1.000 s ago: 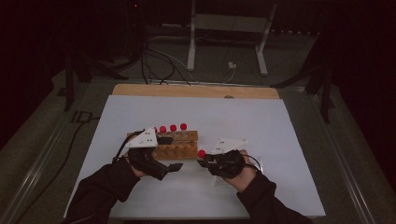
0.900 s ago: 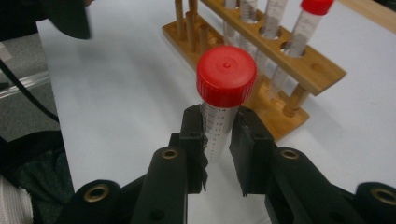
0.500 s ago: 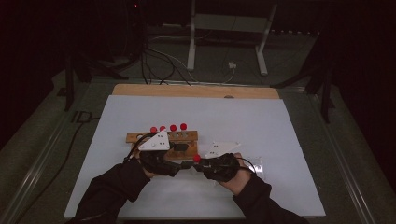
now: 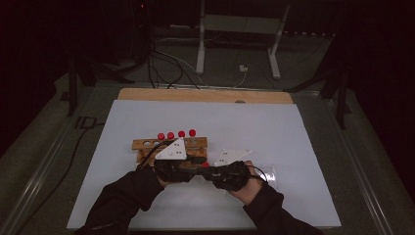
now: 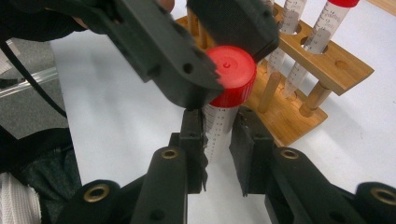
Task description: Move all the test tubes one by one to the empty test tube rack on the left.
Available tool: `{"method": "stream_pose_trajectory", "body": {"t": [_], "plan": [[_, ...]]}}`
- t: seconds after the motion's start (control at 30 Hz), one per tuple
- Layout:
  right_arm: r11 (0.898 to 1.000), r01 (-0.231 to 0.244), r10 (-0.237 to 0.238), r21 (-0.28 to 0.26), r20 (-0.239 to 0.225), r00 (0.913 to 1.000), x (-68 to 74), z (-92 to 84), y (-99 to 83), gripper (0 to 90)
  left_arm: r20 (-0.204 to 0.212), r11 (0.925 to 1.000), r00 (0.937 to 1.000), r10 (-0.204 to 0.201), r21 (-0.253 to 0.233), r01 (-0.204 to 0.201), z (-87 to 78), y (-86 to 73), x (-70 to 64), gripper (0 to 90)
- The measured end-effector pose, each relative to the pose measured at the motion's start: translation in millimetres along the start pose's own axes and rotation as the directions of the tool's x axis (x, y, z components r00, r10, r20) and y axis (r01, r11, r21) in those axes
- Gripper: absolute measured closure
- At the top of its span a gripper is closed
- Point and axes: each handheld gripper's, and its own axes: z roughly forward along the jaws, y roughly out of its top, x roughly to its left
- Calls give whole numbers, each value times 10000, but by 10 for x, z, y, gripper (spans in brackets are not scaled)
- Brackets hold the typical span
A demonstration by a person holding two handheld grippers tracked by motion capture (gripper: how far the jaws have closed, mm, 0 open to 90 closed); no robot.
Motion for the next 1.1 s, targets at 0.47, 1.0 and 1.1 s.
{"method": "stream_pose_trajectory", "body": {"t": [0.47,1.0,1.1], "plan": [[9999,16,-16,-102,21,10000,1,-13,24,753,-25,9999,9999,104,-64,-104,-22,16,-2,713],[9944,-201,245,-1036,406,9989,-29,-156,19,397,-1150,9966,9928,-336,-787,246,-382,26,140,718],[9934,-202,250,-1125,419,9988,-28,-175,22,357,-1516,9954,9875,-427,-913,291,-487,23,178,718]]}}
